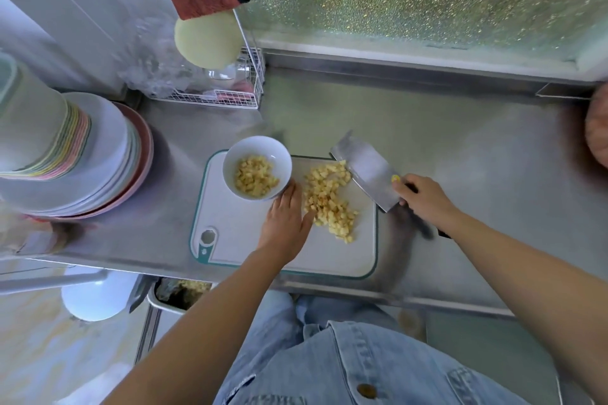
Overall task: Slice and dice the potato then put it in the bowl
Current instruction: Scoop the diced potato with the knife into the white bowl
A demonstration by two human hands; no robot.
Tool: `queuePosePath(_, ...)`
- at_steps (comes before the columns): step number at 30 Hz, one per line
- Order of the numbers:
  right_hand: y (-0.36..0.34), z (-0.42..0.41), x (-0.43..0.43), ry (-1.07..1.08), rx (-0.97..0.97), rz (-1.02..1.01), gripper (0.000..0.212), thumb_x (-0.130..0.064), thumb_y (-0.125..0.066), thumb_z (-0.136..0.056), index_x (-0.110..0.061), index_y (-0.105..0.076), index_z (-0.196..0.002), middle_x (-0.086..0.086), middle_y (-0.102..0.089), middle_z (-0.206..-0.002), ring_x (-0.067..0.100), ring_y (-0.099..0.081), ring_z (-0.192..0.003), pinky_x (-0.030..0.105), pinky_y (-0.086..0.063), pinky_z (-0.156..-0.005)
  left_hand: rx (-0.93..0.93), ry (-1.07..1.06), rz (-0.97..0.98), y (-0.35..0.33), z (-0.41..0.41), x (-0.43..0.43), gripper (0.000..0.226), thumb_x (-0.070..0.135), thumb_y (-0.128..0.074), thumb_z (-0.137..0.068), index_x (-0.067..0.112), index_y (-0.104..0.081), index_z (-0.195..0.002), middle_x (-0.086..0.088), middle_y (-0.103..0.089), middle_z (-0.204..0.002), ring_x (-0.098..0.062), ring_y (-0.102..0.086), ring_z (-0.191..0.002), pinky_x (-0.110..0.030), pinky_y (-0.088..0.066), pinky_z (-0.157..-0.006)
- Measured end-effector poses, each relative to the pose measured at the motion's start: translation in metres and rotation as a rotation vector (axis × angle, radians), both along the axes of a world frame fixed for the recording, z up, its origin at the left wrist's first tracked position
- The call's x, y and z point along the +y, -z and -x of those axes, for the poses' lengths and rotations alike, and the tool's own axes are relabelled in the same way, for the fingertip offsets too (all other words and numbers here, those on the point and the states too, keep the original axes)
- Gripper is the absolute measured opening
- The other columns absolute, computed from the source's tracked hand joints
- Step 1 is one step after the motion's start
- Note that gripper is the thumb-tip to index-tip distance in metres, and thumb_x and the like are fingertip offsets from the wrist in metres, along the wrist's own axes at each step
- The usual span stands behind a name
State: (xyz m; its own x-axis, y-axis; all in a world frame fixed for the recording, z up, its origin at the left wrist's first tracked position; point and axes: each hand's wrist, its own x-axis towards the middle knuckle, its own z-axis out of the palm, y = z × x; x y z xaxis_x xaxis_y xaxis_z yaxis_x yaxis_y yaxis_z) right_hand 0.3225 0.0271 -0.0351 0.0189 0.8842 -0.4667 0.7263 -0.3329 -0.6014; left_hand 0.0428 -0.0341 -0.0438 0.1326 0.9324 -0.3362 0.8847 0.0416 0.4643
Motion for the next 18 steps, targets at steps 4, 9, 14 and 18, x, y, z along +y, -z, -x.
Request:
queuePosePath(4, -0.002, 0.007, 0.003, -0.087, 0.016, 0.043, 0.044, -0.042, -0.048, -0.096, -0.002, -0.056, -0.080, 0.004, -0.062, -0.065, 0.019, -0.054, -0.057, 0.028, -0.041, -0.060, -0.036, -0.021, 0.034, -0.001, 0.000, 0.001, 0.065, 0.039, -0.034, -0.103, 0.009, -0.008, -0.154, -0.007, -0.006, -0.162, -0.021, -0.005, -0.149, -0.034, -0.011, -0.118)
queuePosePath(9, -0.004, 0.004, 0.001, -0.119, 0.057, 0.096, 0.041, -0.037, -0.050, -0.097, -0.001, -0.054, -0.078, 0.002, -0.059, -0.064, 0.018, -0.055, -0.057, 0.018, -0.039, -0.052, -0.070, -0.027, 0.071, -0.002, 0.003, 0.002, 0.067, 0.041, -0.034, -0.102, 0.010, -0.005, -0.154, -0.005, -0.004, -0.162, -0.020, -0.004, -0.149, -0.037, -0.015, -0.118)
queuePosePath(14, -0.002, 0.005, -0.008, -0.151, 0.094, 0.166, 0.035, -0.033, -0.053, -0.096, -0.004, -0.053, -0.076, 0.001, -0.058, -0.062, 0.014, -0.051, -0.055, 0.018, -0.036, -0.052, -0.090, -0.029, 0.070, -0.001, 0.004, 0.003, 0.067, 0.041, -0.034, -0.102, 0.012, -0.004, -0.154, -0.005, -0.004, -0.162, -0.021, -0.006, -0.149, -0.038, -0.017, -0.118)
queuePosePath(18, -0.002, 0.010, -0.019, -0.141, 0.127, 0.163, 0.034, -0.032, -0.053, -0.096, -0.008, -0.052, -0.072, 0.003, -0.058, -0.062, 0.007, -0.049, -0.050, 0.017, -0.035, -0.051, -0.115, -0.030, 0.079, 0.000, 0.002, 0.001, 0.068, 0.042, -0.032, -0.102, 0.014, 0.001, -0.154, -0.003, 0.001, -0.162, -0.019, -0.002, -0.149, -0.036, -0.017, -0.117)
